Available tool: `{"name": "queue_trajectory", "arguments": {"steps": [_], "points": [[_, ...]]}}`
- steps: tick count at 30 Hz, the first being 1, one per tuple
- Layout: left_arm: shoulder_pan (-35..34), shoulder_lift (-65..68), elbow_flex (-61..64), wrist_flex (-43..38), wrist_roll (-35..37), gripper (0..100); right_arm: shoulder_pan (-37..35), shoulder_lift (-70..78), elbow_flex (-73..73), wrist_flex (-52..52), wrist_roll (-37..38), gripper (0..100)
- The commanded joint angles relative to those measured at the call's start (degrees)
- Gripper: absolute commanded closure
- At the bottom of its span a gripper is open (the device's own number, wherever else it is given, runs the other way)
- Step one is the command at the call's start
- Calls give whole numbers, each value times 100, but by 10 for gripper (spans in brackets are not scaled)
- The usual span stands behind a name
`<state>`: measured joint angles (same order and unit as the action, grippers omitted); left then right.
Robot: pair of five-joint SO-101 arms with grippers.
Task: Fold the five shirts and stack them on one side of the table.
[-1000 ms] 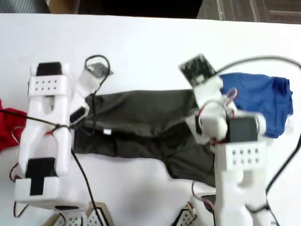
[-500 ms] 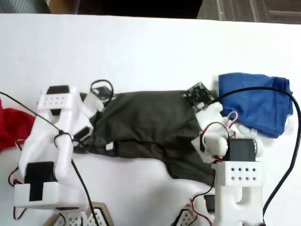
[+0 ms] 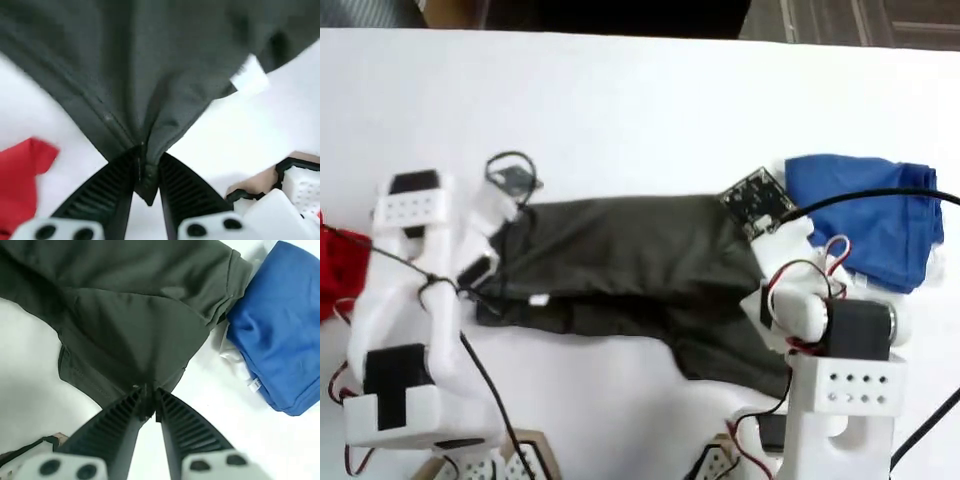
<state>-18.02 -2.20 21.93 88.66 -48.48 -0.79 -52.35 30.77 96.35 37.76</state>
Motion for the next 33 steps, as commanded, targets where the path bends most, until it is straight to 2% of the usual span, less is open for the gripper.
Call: {"name": "queue_trajectory", "arguments": {"steps": [1,8,13,17,23,28,33], "points": [[-237,-246,-365,334,-325,974,57,-145,-255,66,44,976],[-290,-211,-57,79,-369,974,66,-145,-141,127,334,976],[-290,220,136,-141,-360,974,66,-145,598,101,378,976],[-290,686,-22,-141,-369,974,75,-145,1108,92,765,976],[-211,1081,-163,-123,-404,973,576,-110,1389,-374,1037,976],[-149,1090,-171,-105,-404,972,690,-101,1749,-514,1055,971],[-193,1073,-180,-97,-404,897,681,-101,1811,-514,1055,955]]}}
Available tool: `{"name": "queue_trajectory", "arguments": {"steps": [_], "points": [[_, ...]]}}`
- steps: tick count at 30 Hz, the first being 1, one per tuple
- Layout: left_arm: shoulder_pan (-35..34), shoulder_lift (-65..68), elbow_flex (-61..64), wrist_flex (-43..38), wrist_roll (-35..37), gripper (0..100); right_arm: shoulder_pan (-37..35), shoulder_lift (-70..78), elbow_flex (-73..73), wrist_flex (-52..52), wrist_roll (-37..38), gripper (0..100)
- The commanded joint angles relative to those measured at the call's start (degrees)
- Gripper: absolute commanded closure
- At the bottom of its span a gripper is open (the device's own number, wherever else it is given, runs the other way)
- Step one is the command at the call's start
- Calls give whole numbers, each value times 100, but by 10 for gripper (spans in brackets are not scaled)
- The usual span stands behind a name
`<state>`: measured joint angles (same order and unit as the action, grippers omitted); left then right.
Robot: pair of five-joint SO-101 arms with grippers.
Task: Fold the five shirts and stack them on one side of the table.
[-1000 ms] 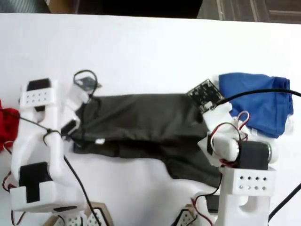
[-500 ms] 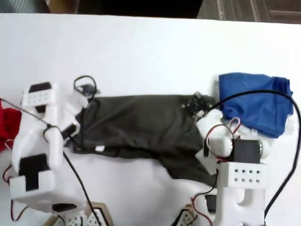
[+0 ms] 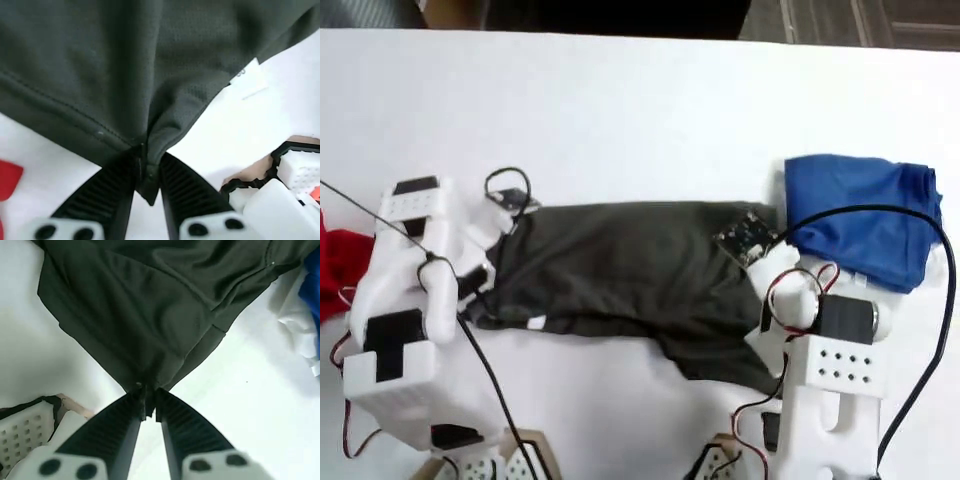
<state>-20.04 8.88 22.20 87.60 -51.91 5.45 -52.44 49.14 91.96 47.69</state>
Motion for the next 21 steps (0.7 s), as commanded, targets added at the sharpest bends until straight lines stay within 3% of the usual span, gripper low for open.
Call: {"name": "queue_trajectory", "arguments": {"steps": [1,5,9,12,16,21], "points": [[9,-35,-259,26,-62,874,48,-92,-26,-84,62,933],[9,-35,-1095,607,-18,823,48,-127,-35,-224,44,822],[9,-35,-2826,1451,18,822,40,-136,-281,-409,18,814],[-62,35,-3820,1468,404,820,40,-101,-835,-646,0,836],[97,431,-3943,1310,712,820,-57,163,-1266,-1279,-545,825],[246,1723,-4330,932,1389,820,-690,1824,-1741,-1490,-1152,802]]}}
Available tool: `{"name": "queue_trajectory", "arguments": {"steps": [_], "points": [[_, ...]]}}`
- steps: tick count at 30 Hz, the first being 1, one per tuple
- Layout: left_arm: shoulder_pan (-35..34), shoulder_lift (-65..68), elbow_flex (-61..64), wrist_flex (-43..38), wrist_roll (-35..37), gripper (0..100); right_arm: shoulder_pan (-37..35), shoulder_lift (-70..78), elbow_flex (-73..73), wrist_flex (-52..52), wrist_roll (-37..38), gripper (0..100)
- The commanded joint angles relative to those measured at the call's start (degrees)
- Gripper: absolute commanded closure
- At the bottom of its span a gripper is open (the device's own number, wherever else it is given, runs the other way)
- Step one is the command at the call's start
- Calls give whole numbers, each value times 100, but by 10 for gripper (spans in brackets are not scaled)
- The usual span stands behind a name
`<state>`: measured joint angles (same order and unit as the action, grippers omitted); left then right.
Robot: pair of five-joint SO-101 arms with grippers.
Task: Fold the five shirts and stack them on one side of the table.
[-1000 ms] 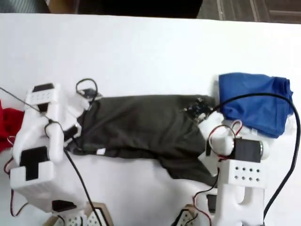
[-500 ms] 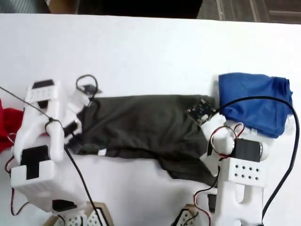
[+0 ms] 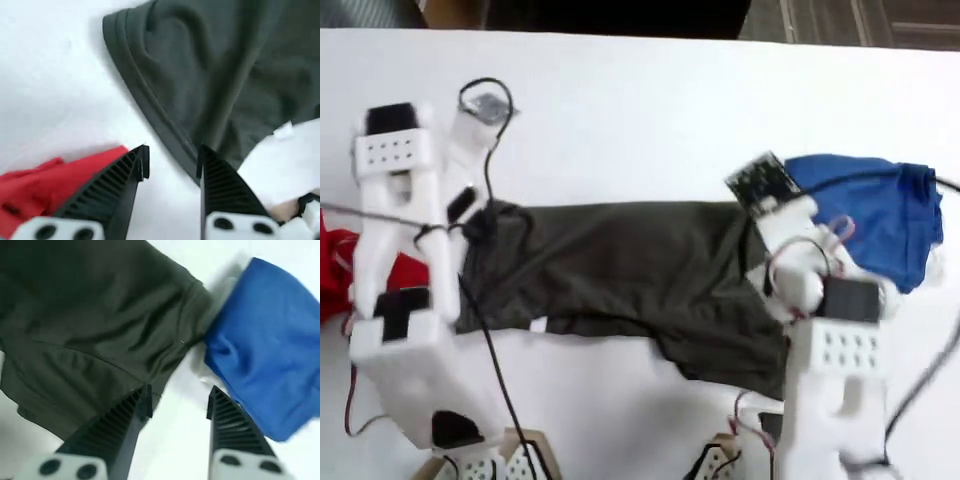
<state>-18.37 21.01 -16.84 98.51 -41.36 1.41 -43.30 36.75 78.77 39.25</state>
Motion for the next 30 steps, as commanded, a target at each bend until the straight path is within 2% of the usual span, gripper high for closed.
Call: {"name": "queue_trajectory", "arguments": {"steps": [1,9,15,21,25,30], "points": [[105,765,-620,-167,396,820,-365,1305,-730,-198,-387,803],[123,2435,-2378,-105,484,820,-479,3714,-2752,-189,-484,803],[114,3402,-3204,-105,492,820,-453,5103,-3402,-198,-484,803],[-264,3868,-4409,-53,1064,820,-347,5938,-3877,-207,-448,803],[-492,4000,-4980,141,1037,820,13,6378,-4316,-321,-440,803],[-598,4123,-5059,123,897,820,154,6844,-4844,-286,-440,803]]}}
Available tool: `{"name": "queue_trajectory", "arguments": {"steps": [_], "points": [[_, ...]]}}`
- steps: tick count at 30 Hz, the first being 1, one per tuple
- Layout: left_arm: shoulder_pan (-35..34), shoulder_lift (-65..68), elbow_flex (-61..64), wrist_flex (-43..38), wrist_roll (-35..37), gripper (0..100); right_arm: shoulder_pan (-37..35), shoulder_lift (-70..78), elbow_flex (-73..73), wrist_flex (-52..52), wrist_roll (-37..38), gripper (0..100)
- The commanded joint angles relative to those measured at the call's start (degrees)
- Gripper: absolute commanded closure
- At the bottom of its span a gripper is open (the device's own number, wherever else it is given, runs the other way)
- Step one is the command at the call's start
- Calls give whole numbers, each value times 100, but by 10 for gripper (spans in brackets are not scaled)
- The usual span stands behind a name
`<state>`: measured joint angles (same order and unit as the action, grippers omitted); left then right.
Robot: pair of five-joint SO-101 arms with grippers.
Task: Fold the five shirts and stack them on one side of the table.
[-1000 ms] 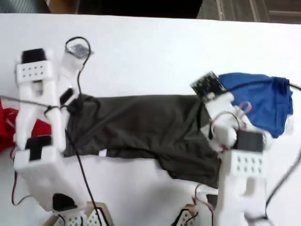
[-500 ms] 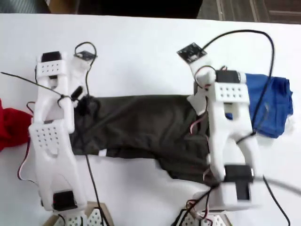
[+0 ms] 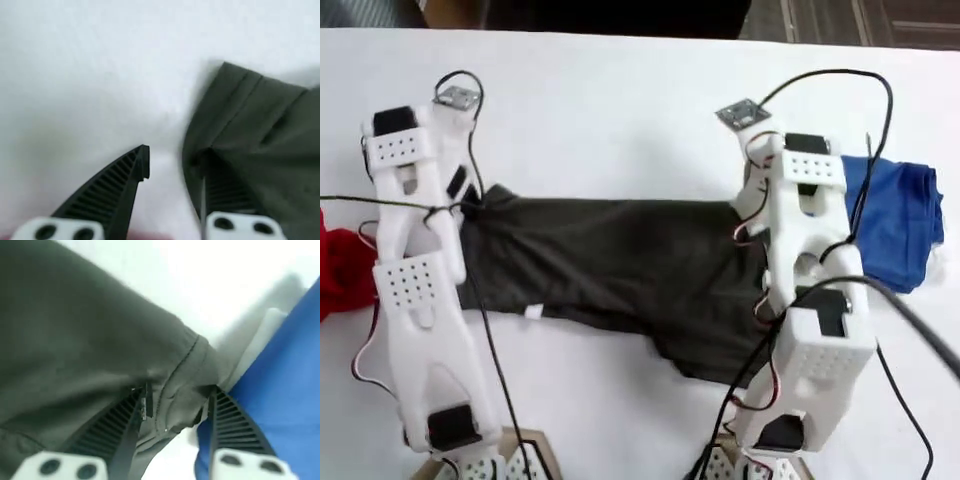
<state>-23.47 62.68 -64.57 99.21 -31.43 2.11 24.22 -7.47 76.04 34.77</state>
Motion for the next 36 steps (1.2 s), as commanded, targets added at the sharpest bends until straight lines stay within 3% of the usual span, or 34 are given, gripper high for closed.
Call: {"name": "queue_trajectory", "arguments": {"steps": [1,5,12,20,31,36], "points": [[-88,-26,-286,44,-97,820,57,127,-510,-13,9,803],[-229,-70,-295,-9,-114,819,-110,136,-879,66,9,804],[-580,-79,-927,290,-105,819,-295,22,-2110,1156,9,804],[-413,-237,-1253,334,-70,819,-286,-286,-2347,2053,9,805],[1336,-2110,1200,273,-62,819,-541,75,-870,-119,202,805],[1407,-1943,2026,-440,-62,820,-664,497,-818,-180,202,805]]}}
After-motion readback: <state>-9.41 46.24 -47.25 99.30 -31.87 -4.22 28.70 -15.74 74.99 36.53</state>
